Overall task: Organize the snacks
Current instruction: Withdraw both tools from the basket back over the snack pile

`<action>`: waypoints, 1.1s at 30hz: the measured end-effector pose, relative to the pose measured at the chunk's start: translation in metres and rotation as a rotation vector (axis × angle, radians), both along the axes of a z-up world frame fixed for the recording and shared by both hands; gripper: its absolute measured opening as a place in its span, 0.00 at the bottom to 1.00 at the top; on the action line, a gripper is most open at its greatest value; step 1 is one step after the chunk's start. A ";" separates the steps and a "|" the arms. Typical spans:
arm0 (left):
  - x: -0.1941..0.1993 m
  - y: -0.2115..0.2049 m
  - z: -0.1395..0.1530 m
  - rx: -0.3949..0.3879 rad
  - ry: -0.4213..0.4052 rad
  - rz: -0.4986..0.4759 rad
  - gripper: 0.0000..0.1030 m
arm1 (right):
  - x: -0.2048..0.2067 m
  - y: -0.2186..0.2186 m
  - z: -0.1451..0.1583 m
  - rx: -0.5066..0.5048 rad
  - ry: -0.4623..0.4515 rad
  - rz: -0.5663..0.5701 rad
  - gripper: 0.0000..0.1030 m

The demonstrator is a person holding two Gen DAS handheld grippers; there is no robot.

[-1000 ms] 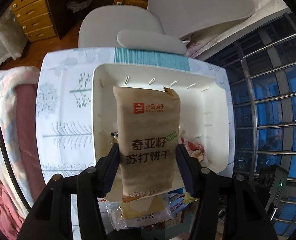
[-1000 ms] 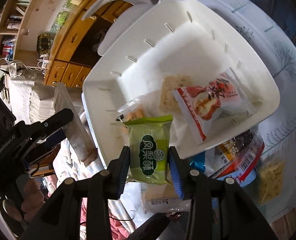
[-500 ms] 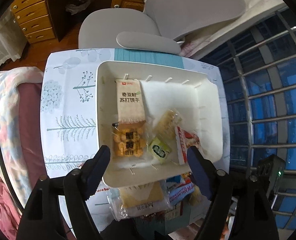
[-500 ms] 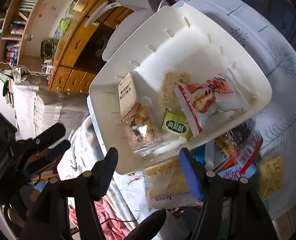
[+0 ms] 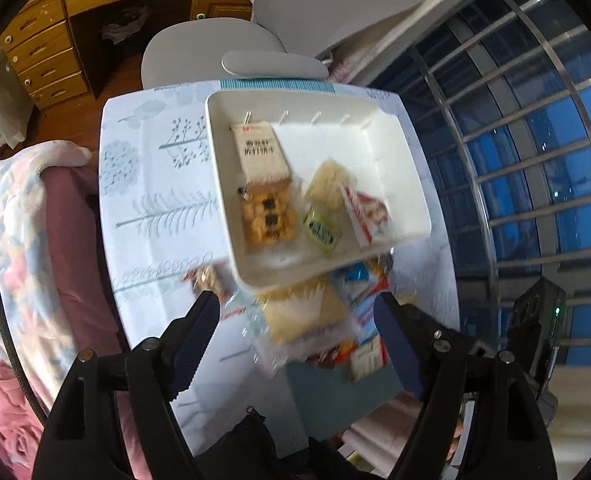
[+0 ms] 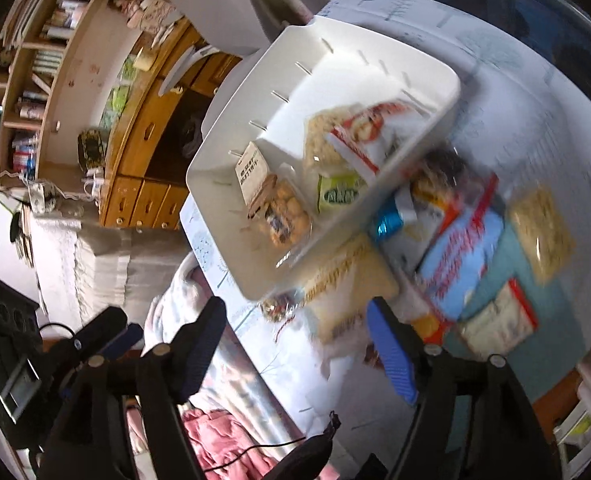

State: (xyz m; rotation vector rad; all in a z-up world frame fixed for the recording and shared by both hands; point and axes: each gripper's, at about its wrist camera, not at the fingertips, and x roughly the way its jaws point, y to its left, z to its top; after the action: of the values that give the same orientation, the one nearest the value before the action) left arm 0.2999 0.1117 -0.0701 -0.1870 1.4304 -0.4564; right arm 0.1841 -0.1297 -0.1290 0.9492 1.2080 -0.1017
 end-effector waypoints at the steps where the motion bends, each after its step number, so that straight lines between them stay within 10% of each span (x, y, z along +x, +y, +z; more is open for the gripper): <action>1: -0.005 0.003 0.001 0.001 0.001 -0.012 0.76 | -0.007 0.004 0.000 0.000 0.001 -0.013 0.73; 14: -0.077 0.035 -0.017 0.018 0.033 -0.124 0.76 | -0.089 0.042 -0.016 -0.027 0.010 -0.151 0.73; 33: -0.098 0.012 -0.074 0.041 -0.038 -0.235 0.76 | -0.153 0.045 -0.056 -0.366 0.033 -0.175 0.73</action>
State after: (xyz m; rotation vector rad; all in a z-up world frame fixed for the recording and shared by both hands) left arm 0.2015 0.1239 -0.1439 0.0230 1.4287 -0.6189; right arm 0.0309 -0.0847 -0.1847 0.7302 1.0876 -0.4639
